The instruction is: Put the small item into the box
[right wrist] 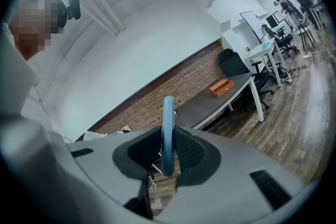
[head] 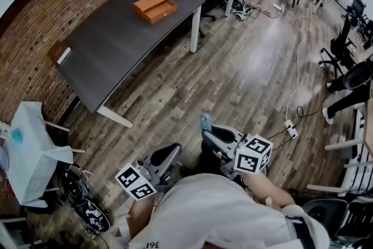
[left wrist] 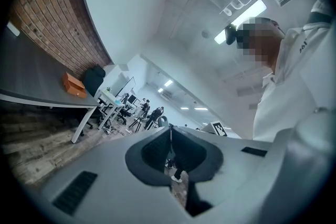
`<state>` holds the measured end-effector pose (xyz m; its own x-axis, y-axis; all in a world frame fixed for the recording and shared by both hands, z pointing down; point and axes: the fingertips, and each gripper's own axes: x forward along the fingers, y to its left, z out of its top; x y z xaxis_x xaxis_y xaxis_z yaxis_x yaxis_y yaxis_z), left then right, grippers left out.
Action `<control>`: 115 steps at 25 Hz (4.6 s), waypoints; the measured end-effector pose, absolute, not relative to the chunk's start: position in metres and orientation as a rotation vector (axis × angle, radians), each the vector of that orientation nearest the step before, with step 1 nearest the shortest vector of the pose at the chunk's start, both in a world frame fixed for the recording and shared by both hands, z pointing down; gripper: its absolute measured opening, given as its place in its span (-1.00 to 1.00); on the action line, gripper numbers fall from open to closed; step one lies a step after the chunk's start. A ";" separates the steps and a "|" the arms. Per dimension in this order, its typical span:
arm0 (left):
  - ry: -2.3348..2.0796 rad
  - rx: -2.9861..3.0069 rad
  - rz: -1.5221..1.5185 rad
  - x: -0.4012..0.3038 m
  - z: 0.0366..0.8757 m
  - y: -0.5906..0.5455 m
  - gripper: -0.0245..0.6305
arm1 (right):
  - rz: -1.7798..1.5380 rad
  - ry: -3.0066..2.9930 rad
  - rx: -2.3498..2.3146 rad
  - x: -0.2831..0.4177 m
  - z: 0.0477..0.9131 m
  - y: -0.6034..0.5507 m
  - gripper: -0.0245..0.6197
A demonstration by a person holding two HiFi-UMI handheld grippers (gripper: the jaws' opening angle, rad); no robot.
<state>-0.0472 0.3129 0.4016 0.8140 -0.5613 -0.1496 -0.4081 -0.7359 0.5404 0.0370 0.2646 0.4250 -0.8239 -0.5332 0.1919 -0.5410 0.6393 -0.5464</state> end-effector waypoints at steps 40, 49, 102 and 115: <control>-0.801 2.480 -0.394 0.017 0.400 -0.005 -0.87 | 0.933 -2.837 0.770 0.087 0.431 -0.040 -0.65; -0.777 2.514 -0.382 -0.053 0.386 -0.097 -0.87 | 0.921 -2.842 0.855 0.027 0.419 -0.134 -0.65; -1.176 2.305 -0.376 -0.132 0.426 -0.423 -0.87 | 0.814 -2.781 0.379 -0.078 0.444 -0.489 -0.65; -1.136 2.316 -0.362 -0.159 0.426 -0.430 -0.87 | 0.813 -2.757 0.421 -0.103 0.449 -0.492 -0.65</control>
